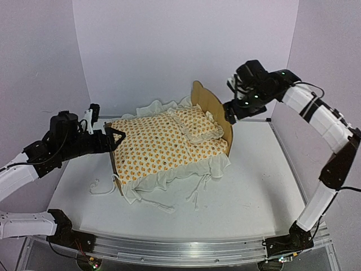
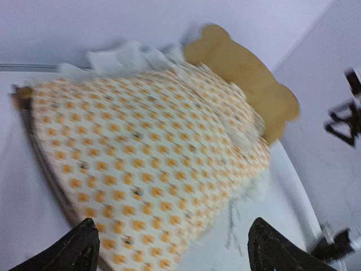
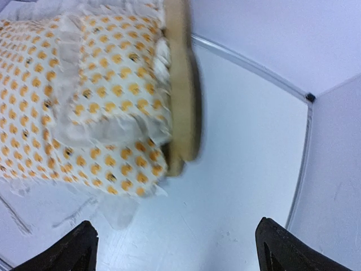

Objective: Set up the pet bed

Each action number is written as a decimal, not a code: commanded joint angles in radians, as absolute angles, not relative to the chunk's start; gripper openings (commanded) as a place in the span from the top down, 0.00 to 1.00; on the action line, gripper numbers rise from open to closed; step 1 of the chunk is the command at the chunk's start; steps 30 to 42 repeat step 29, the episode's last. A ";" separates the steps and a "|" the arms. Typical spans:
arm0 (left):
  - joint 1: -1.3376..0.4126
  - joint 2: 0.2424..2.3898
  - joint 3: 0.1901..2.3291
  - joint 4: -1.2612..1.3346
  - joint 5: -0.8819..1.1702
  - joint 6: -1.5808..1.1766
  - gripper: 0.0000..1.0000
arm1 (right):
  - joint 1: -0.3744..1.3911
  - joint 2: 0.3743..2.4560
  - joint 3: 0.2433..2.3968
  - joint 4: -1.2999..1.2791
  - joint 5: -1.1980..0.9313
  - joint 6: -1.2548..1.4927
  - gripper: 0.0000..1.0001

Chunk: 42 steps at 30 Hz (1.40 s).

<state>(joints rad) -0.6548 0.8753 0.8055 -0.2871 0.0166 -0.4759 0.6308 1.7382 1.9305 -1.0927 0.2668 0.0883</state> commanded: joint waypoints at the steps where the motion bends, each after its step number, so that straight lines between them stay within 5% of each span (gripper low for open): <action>1: -0.336 0.817 0.850 -0.270 0.100 -0.386 0.08 | 0.423 1.509 1.622 -1.121 0.180 0.124 0.02; 7: 0.062 0.807 0.937 -0.269 0.211 -0.334 0.08 | 0.132 1.167 1.269 -1.114 0.099 0.178 0.02; 20: 0.071 0.673 1.113 -0.331 0.179 -0.231 0.08 | 0.120 0.742 1.083 -1.059 -0.050 0.105 0.02; 42: 0.071 0.657 1.134 -0.350 0.200 -0.238 0.07 | 0.120 0.663 1.089 -1.060 -0.064 0.096 0.02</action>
